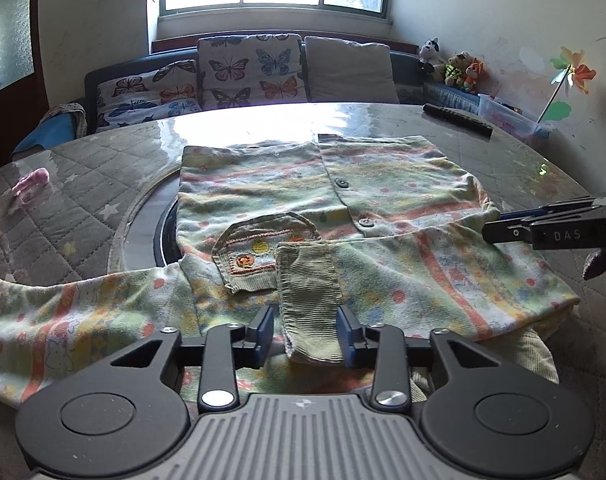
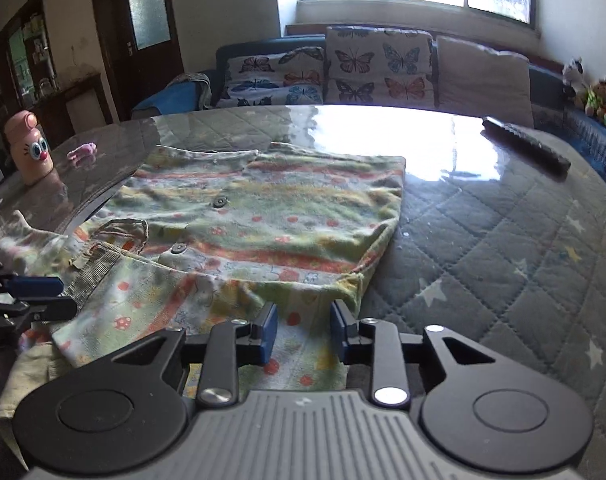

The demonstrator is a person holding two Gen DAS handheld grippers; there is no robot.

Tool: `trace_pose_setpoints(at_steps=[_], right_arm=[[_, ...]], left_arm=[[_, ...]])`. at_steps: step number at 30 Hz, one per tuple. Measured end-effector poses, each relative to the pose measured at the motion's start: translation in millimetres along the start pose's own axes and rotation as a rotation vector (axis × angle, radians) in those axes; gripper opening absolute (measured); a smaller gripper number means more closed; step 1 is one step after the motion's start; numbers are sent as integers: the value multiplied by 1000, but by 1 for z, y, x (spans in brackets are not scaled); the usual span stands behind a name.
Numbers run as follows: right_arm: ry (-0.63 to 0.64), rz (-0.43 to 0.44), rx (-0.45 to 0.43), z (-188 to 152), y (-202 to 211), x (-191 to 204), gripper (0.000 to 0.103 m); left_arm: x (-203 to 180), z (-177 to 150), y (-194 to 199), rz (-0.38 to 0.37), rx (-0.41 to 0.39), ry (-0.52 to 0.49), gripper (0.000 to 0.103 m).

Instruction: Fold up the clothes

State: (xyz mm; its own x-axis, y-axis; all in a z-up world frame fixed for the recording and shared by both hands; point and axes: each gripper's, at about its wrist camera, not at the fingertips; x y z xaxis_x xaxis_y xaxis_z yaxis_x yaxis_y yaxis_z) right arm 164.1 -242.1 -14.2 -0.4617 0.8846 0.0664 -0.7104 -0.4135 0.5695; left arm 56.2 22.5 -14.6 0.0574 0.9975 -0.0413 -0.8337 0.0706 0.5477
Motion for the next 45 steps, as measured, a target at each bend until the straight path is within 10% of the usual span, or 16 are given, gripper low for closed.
trace_pose_setpoints(at_steps=[8,15,36,45], right_arm=[[50,61,-8,1,11,32,51],[151,113,-13,-6,6,82,61],[288,152,-27,-8,10,130,79],[276,165,-47,-1,16,131,79]], left_arm=[[8,1,17,33,-51,23,88],[26,-3,40,93,-91,47,103],[194,-28,80,536,-110,368,101],[226,-35,70,585,-88,437,53]])
Point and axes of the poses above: each gripper's, at about its wrist camera, not at the fingertips, and y roughly against the way its jaws point, x to its left, z to its top, and after that the axes turned 9 degrees about -x, right-handed
